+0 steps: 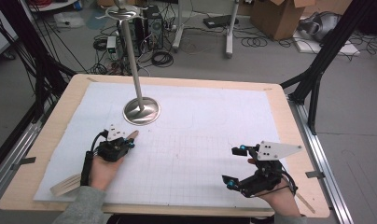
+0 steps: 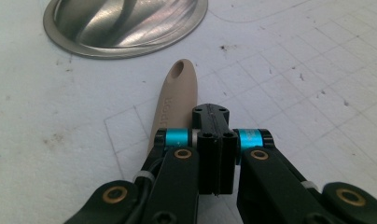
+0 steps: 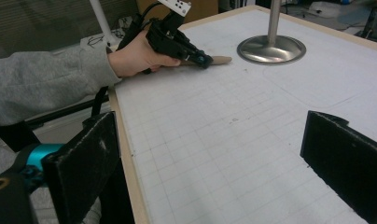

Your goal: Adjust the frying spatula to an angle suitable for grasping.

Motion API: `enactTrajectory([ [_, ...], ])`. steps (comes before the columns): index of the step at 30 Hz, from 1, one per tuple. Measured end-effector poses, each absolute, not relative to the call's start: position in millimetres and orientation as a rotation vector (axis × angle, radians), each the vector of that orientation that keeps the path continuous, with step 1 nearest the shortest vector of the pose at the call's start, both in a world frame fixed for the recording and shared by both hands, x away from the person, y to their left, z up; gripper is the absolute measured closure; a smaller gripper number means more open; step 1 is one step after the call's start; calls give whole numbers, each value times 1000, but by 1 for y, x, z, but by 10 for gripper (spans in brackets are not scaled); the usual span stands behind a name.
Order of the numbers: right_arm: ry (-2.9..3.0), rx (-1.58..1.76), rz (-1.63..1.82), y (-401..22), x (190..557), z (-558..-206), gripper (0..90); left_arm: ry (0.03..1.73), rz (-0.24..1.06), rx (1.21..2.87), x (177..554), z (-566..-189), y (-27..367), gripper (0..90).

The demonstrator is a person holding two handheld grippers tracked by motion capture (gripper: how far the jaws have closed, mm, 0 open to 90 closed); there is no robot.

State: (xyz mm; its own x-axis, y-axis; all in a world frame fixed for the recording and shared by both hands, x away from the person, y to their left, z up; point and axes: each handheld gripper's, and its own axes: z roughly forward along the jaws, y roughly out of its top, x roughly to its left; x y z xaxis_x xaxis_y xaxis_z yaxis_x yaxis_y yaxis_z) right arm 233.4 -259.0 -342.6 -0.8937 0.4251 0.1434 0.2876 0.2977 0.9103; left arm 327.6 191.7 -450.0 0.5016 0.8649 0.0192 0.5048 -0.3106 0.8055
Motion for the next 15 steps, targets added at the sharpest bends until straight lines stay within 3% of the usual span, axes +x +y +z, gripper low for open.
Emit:
enactTrajectory([
  [15,2423,672,1659,-261,232,-342,39,1169,658,1962,332,-451,191,898],
])
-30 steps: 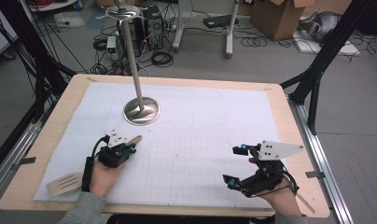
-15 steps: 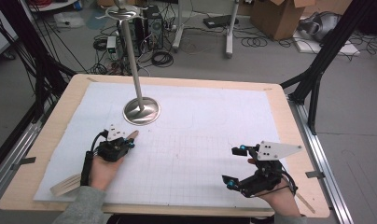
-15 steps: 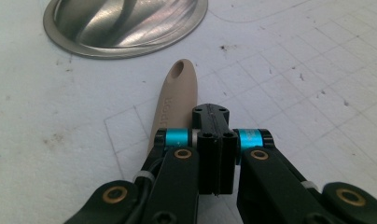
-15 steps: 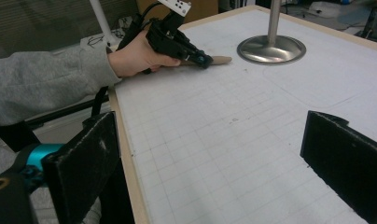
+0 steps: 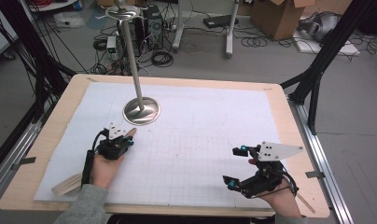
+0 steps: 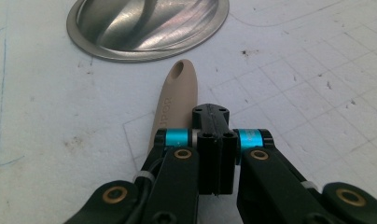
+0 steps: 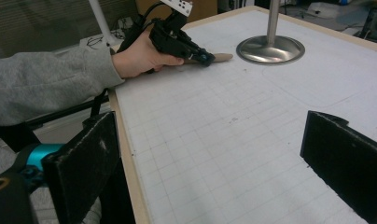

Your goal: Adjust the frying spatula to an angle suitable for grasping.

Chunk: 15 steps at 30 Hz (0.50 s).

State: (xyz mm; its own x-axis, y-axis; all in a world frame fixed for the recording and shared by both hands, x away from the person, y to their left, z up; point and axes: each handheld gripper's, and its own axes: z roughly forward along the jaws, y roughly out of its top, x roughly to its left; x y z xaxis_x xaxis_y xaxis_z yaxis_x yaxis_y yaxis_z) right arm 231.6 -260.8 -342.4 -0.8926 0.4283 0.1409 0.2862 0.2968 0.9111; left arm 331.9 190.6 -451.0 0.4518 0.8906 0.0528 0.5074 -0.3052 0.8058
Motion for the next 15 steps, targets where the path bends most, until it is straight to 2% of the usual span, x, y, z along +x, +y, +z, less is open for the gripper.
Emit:
enactTrajectory([
  [15,2428,684,1656,-261,232,-343,39,1145,670,1915,325,-444,189,898],
])
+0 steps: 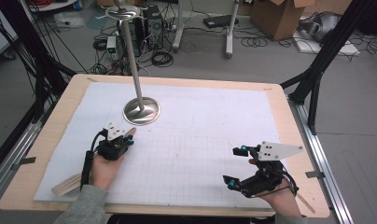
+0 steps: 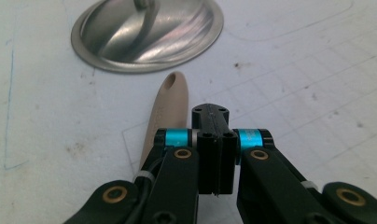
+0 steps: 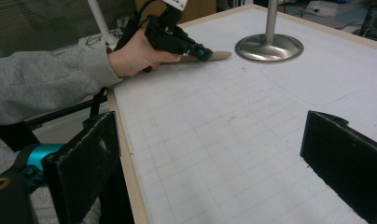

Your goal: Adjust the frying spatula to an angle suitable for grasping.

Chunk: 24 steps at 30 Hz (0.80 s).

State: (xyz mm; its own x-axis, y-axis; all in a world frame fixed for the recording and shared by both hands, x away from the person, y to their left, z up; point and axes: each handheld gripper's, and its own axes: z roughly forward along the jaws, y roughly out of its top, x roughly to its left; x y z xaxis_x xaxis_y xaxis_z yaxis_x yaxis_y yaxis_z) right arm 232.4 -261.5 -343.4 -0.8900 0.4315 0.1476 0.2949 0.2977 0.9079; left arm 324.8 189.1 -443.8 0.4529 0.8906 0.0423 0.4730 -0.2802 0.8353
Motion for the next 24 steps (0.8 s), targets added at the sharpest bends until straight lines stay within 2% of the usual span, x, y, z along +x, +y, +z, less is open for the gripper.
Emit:
enactTrajectory([
  [10,2411,687,1667,-265,232,-342,39,1037,629,1824,306,-406,191,897],
  [20,2401,684,1681,-267,233,-341,39,926,581,1839,297,-384,199,895],
  [24,2399,679,1688,-267,235,-340,39,906,545,1864,294,-375,206,810],
])
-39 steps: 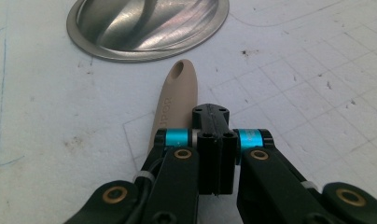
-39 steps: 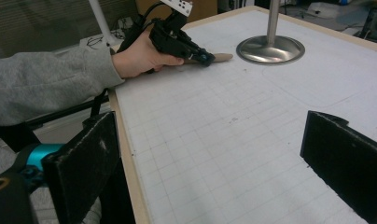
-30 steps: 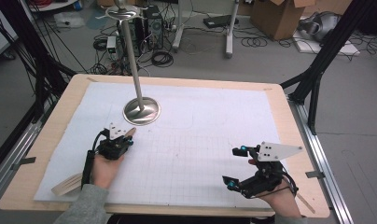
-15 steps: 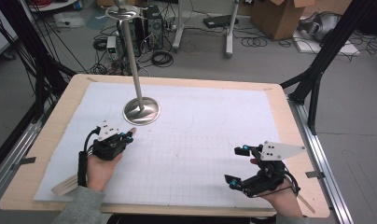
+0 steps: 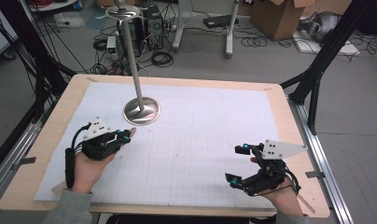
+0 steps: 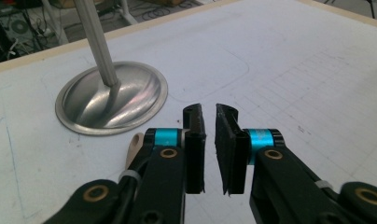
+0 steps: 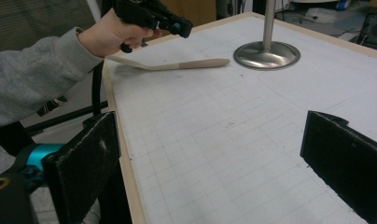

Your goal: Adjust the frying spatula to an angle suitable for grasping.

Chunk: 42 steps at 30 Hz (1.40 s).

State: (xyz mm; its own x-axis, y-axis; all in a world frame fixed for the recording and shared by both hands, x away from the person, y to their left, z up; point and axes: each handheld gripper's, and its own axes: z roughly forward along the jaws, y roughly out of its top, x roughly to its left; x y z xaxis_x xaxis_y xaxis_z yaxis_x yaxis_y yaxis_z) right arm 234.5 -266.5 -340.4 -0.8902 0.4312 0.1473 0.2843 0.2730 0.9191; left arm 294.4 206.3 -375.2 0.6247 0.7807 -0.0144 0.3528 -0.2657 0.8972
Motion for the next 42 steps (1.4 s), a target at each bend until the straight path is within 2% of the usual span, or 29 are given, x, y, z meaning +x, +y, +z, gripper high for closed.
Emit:
enactTrajectory([
  [5,2407,671,1693,-264,237,-340,39,907,538,1876,291,-369,217,716],
  [9,2412,670,1695,-262,240,-340,39,937,520,1868,289,-367,227,543],
  [15,2421,659,1692,-259,242,-340,39,909,500,1868,285,-367,245,395],
  [18,2423,660,1697,-259,243,-340,39,902,466,1853,285,-364,251,260],
  [23,2418,660,1697,-260,244,-340,39,885,432,1849,285,-364,260,126],
  [26,2413,661,1699,-261,243,-340,39,865,451,1835,283,-363,268,110],
  [34,2422,658,1693,-259,244,-340,39,848,395,1815,277,-365,289,104],
  [42,2435,652,1676,-255,245,-341,39,887,389,1850,279,-381,288,107],
])
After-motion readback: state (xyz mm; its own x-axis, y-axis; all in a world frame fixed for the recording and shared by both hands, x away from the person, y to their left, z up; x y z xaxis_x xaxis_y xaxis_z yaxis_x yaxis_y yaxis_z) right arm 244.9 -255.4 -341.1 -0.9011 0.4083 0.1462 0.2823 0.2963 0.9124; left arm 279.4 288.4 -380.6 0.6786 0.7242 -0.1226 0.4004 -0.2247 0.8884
